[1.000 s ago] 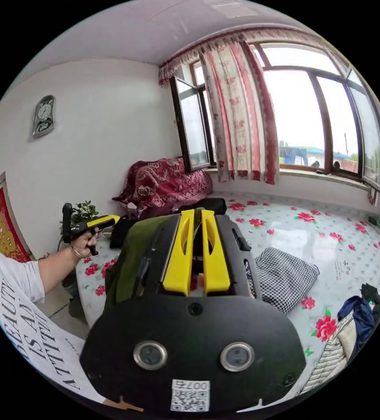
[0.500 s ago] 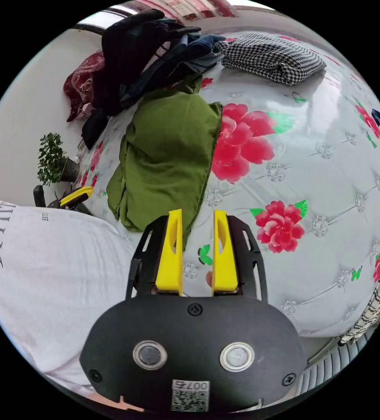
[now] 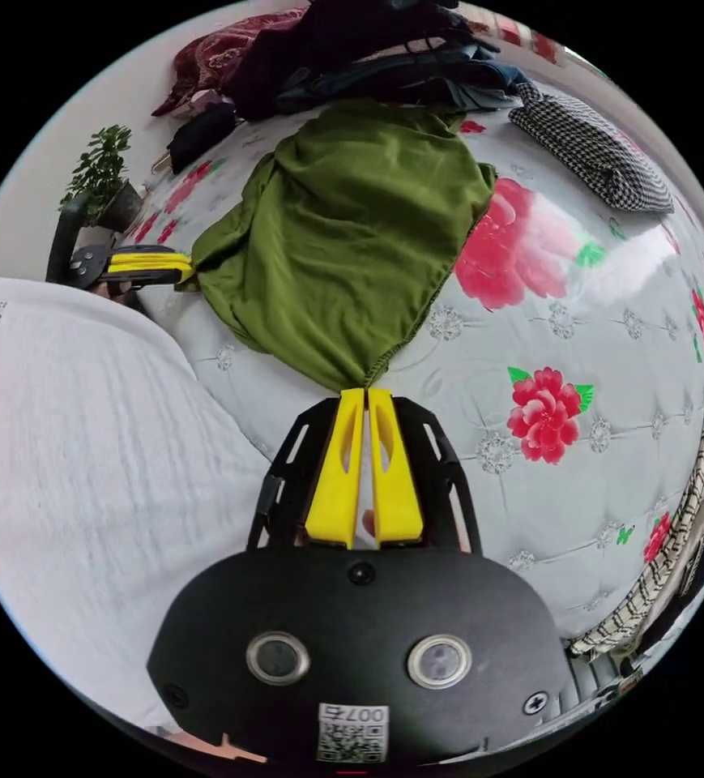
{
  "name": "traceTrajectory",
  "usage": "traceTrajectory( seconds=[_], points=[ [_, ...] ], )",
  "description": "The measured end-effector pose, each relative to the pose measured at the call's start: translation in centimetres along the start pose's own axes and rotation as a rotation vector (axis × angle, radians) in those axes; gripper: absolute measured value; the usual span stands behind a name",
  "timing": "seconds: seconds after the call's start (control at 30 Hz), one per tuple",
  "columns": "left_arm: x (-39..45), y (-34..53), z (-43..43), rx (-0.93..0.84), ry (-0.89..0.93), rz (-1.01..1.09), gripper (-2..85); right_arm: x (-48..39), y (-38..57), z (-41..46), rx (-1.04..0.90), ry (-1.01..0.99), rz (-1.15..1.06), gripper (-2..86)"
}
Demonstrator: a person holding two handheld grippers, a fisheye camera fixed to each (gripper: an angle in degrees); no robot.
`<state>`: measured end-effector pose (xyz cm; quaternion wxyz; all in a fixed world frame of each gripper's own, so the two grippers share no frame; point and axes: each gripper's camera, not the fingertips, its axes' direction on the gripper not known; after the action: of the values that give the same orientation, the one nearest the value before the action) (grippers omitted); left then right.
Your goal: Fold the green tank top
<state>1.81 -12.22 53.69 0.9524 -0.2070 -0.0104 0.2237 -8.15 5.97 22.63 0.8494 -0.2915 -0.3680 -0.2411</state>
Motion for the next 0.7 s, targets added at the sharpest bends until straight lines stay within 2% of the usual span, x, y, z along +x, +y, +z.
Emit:
traceTrajectory(
  seconds=[0.2,0.33,0.47,0.6,0.7],
  points=[
    [-8.4,6.6,-8.5,0.277,0.218,-0.298,-0.9,4.4,4.2,-12.7,0.304,-0.164,0.077,-0.2],
    [-12.5,11.5,-11.4,0.345,0.261,-0.439,-0.9,7.8,8.1,-19.9,0.444,-0.285,0.121,-0.3],
    [-16.5,17.4,-14.6,0.538,0.417,-0.618,-1.0,11.0,13.6,-28.4,0.625,-0.500,0.134,-0.3],
    [-18.7,21.8,-18.9,0.852,0.688,-0.613,-1.0,10.8,19.1,-37.1,0.818,-0.652,0.050,-0.3],
    [-19.2,22.3,-22.2,0.931,0.683,-0.519,-1.0,9.8,20.9,-41.4,0.878,-0.772,-0.061,-0.3]
  ],
)
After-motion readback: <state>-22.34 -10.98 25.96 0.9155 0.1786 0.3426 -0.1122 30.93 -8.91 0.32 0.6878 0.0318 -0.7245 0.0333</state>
